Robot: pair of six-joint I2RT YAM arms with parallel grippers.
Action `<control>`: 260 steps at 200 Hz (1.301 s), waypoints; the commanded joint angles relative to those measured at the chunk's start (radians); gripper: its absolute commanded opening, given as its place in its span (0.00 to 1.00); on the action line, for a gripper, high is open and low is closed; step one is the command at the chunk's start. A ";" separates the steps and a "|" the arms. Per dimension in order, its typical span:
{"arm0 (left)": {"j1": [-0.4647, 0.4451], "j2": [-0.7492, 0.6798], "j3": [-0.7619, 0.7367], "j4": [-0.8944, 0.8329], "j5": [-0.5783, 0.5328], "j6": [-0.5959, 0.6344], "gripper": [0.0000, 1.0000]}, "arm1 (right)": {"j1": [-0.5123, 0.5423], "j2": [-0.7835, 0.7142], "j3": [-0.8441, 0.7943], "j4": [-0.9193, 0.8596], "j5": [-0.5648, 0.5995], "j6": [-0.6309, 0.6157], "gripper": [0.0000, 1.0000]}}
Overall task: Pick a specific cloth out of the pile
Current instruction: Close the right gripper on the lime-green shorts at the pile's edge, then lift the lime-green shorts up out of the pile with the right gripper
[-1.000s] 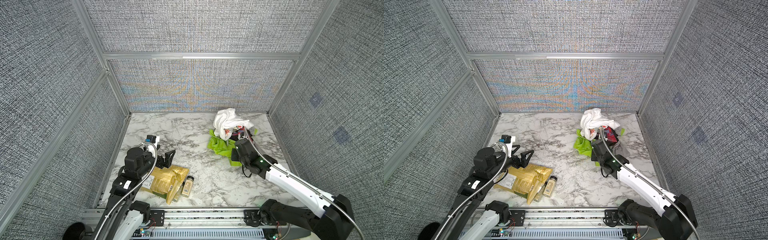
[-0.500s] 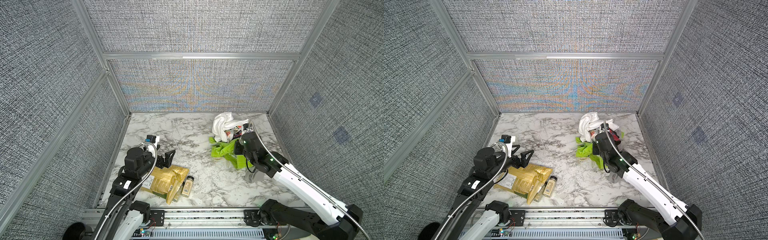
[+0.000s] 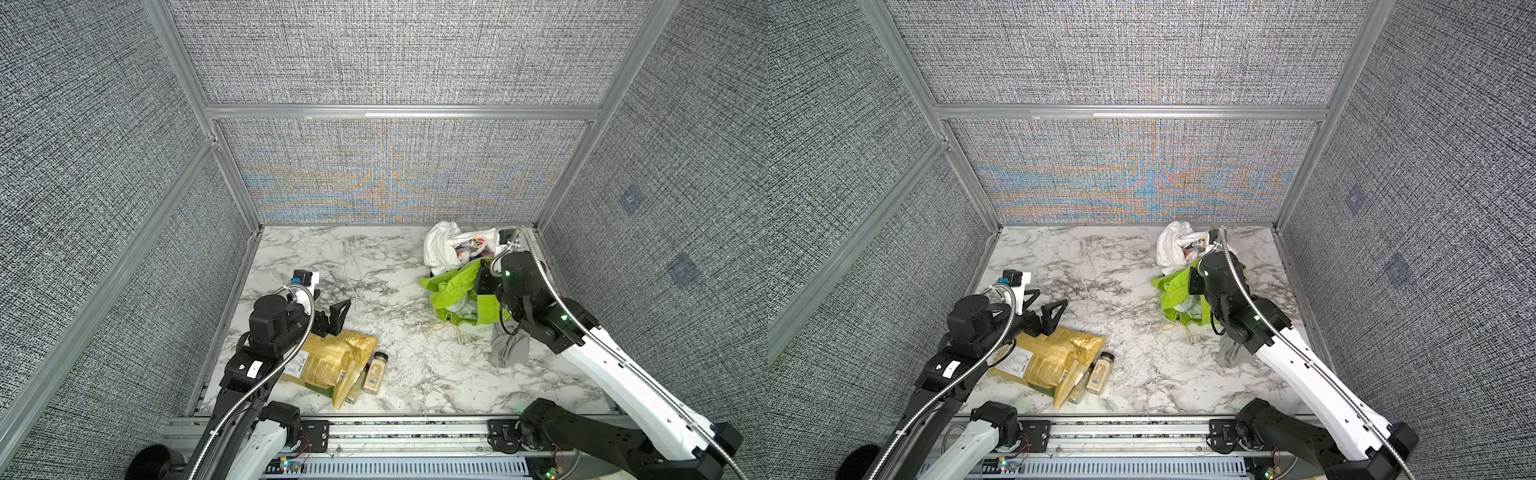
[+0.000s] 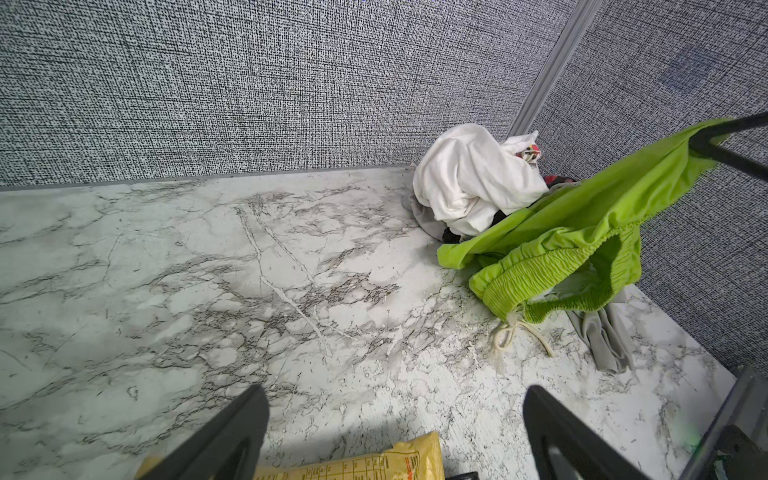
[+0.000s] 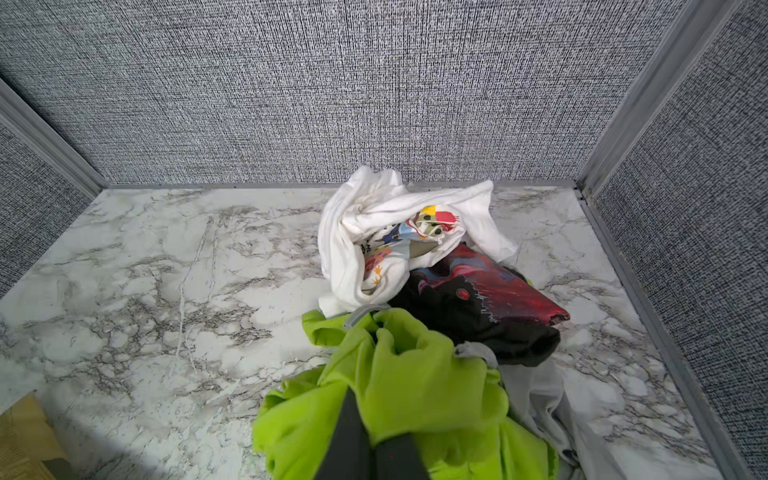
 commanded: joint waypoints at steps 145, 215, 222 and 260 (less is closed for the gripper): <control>0.001 -0.011 0.004 0.034 0.000 0.009 0.99 | -0.002 -0.104 0.184 0.273 0.007 -0.126 0.00; 0.001 -0.006 0.003 0.034 0.001 0.010 0.99 | -0.003 -0.052 0.316 0.306 -0.082 -0.161 0.00; 0.002 -0.006 0.003 0.034 0.000 0.010 0.99 | -0.003 -0.041 0.338 0.304 -0.091 -0.159 0.00; 0.002 -0.006 0.001 0.038 0.010 0.010 0.99 | -0.004 0.014 0.447 0.310 -0.111 -0.139 0.00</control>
